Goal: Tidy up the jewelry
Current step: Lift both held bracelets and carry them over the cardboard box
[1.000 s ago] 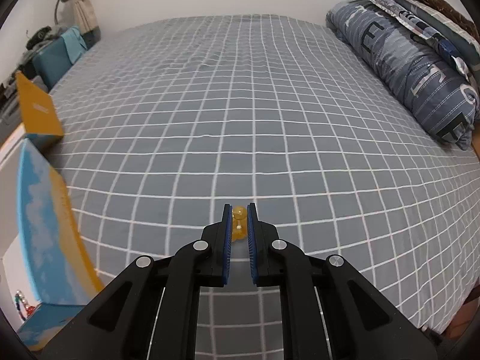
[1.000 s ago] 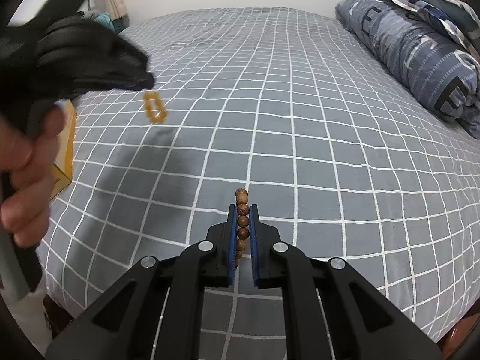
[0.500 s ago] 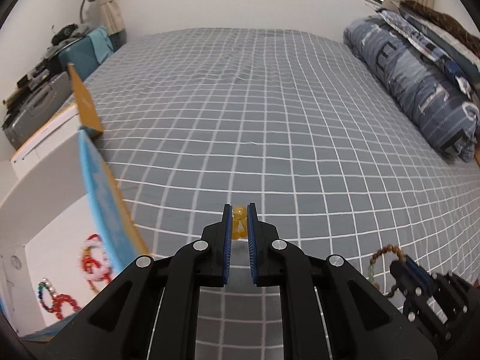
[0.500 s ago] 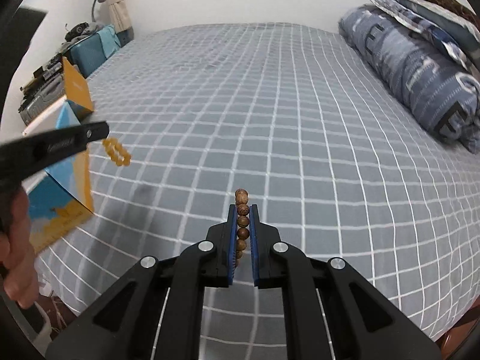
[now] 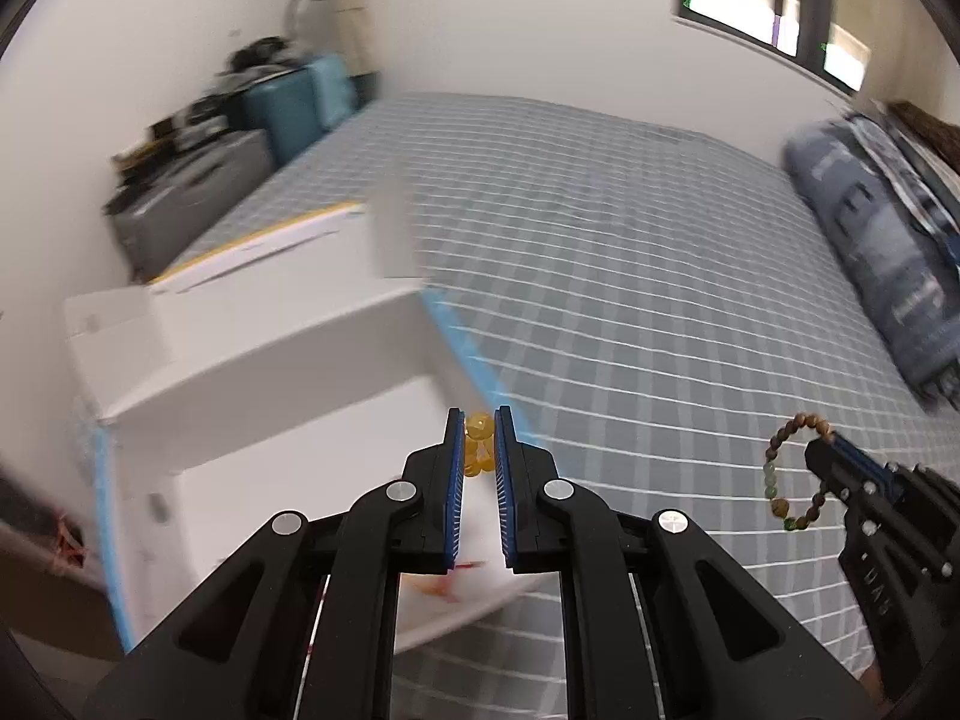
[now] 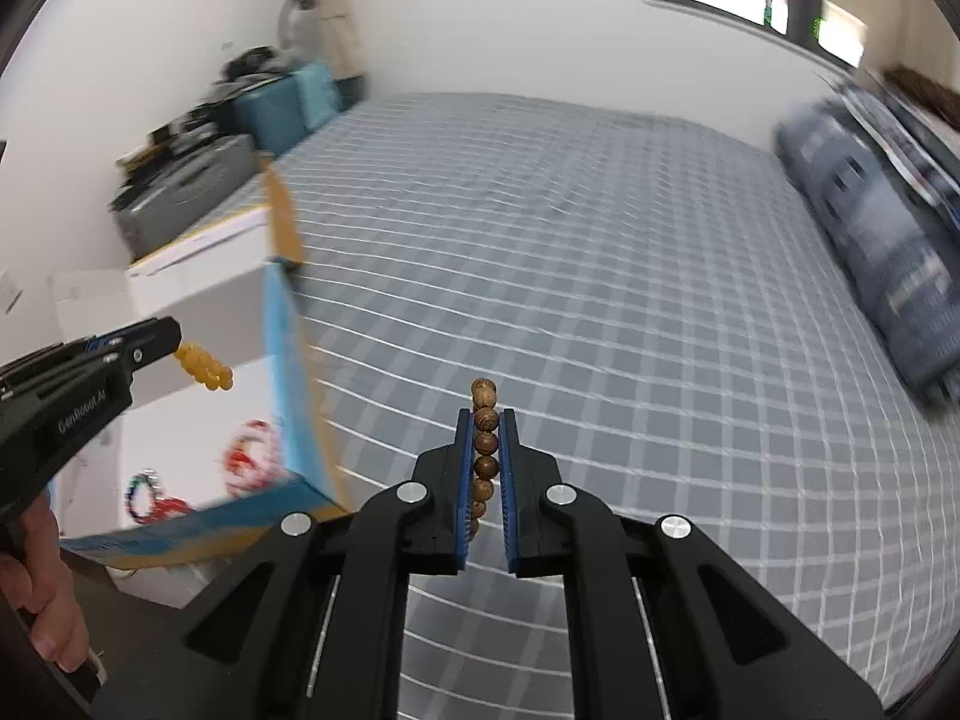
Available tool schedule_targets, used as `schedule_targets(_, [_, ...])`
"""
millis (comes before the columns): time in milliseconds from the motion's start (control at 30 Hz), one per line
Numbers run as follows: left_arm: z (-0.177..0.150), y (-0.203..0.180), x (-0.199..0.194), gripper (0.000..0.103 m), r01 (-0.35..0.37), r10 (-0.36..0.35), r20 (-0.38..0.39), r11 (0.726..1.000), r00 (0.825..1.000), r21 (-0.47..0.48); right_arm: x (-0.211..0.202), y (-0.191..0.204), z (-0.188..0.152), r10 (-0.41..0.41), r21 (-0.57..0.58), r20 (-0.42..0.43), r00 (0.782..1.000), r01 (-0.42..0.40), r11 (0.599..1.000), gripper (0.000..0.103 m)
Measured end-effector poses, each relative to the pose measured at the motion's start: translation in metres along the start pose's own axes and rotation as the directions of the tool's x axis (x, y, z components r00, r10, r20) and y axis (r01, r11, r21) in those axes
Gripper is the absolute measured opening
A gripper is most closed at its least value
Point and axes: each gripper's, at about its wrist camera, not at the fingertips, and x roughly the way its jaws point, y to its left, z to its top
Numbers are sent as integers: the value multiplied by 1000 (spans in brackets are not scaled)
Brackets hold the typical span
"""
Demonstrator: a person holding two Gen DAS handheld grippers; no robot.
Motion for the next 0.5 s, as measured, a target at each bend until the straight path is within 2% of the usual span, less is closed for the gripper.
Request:
schedule_targets(200, [-10, 82, -3, 9, -85, 83, -23, 991, 996, -105, 15, 78, 17, 159, -108, -5, 987, -159, 981, 7])
schedule_targets(267, [-18, 107, 2, 9, -104, 98, -45, 984, 994, -142, 23, 101, 17, 189, -147, -10, 982, -188, 971, 7])
schedule_targets(400, [-41, 144, 21, 9, -129, 111, -100, 972, 989, -196, 55, 145, 15, 234, -193, -74, 969, -244, 950, 7])
schedule_targets(500, [-58, 160, 38, 9, -143, 112, -143, 965, 983, -221, 79, 167, 8, 223, -224, -114, 968, -244, 943, 7])
